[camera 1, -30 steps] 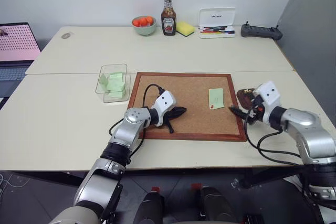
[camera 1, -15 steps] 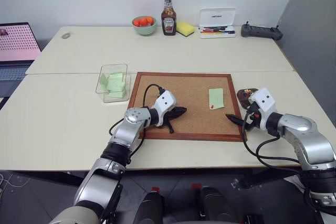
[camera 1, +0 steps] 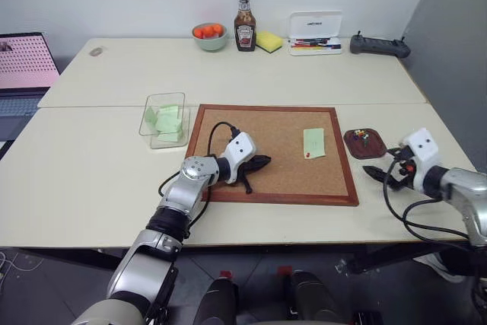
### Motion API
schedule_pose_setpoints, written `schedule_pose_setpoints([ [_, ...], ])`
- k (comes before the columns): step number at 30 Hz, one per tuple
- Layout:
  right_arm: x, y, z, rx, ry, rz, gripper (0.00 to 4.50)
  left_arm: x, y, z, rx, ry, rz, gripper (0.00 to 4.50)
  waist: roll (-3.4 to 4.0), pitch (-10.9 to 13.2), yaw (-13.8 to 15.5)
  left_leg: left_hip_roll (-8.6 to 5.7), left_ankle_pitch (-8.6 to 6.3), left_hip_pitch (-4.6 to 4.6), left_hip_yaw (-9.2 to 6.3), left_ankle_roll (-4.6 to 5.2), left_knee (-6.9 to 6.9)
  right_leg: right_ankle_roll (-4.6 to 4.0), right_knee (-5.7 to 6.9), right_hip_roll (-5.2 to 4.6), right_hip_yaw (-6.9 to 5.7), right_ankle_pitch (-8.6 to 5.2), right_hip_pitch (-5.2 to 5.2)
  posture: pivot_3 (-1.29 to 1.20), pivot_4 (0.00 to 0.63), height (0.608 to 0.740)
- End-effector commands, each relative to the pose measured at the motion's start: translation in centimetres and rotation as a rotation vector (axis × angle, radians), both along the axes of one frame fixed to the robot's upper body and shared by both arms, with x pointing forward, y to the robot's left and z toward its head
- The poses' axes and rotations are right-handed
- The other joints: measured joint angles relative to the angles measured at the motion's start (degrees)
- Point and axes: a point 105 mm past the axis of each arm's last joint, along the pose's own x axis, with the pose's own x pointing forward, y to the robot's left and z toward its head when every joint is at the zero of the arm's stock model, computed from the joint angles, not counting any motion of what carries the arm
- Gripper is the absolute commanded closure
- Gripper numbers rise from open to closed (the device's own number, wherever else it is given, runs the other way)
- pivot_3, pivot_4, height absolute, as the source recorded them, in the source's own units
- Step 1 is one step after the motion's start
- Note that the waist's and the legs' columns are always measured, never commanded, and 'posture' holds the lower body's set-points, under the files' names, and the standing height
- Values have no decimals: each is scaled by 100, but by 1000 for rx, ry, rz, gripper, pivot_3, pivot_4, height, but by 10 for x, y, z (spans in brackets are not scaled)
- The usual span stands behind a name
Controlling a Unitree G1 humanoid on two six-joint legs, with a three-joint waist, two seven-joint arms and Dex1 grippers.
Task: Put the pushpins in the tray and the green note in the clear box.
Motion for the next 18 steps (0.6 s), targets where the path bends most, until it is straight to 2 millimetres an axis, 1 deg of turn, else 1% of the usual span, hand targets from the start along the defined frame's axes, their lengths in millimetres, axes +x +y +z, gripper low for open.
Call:
schedule_pose_setpoints([
  [1,3,-6,6,-25,-12,17,28,-8,3,-30,73,93,-5,4500,1,-1,1,0,0,0,0,0,1,0,0,0,-1,0,0,0,150,740],
  [7,14,-4,-2,-30,-4,22,28,-8,2,-29,70,91,-5,4500,1,-1,8,-2,0,-1,2,0,4,1,-2,-1,1,0,2,0,150,740],
  [9,17,-1,-5,-29,0,26,387,-8,3,-29,71,91,-3,4500,1,-1,8,-1,0,0,-1,0,3,1,-1,0,-1,0,2,0,150,740],
  [10,18,0,-6,-27,1,28,450,-8,4,-30,71,92,-1,4500,2,-2,9,-2,0,-1,0,0,3,1,-1,0,0,1,2,0,150,740],
  [11,20,1,-7,-26,1,30,714,-8,4,-30,72,93,0,4500,1,-2,8,-3,0,-1,0,0,3,2,-1,-1,0,1,2,0,150,740],
  [12,21,2,-8,-26,2,31,821,-8,5,-30,72,93,1,4500,0,-2,9,-2,0,-1,0,0,3,2,-2,-1,0,1,2,0,150,740],
  [13,22,3,-9,-25,4,36,1073,-8,5,-30,73,93,2,4500,1,-3,7,-2,0,-2,-1,0,3,2,-1,-1,0,1,2,0,150,740],
  [15,24,4,-10,-24,5,41,1410,-8,6,-30,73,93,5,4500,1,-3,4,-2,0,0,1,0,3,2,-1,-1,1,1,3,0,150,740],
  [16,25,5,-11,-24,6,42,1694,-8,6,-31,73,94,6,4500,1,-3,4,-2,0,0,1,0,3,2,0,-1,0,1,3,0,150,740],
  [18,26,6,-11,-23,7,45,2116,-8,6,-31,73,94,8,4500,1,-3,4,-2,0,0,0,0,4,2,0,0,0,1,3,0,150,740],
])
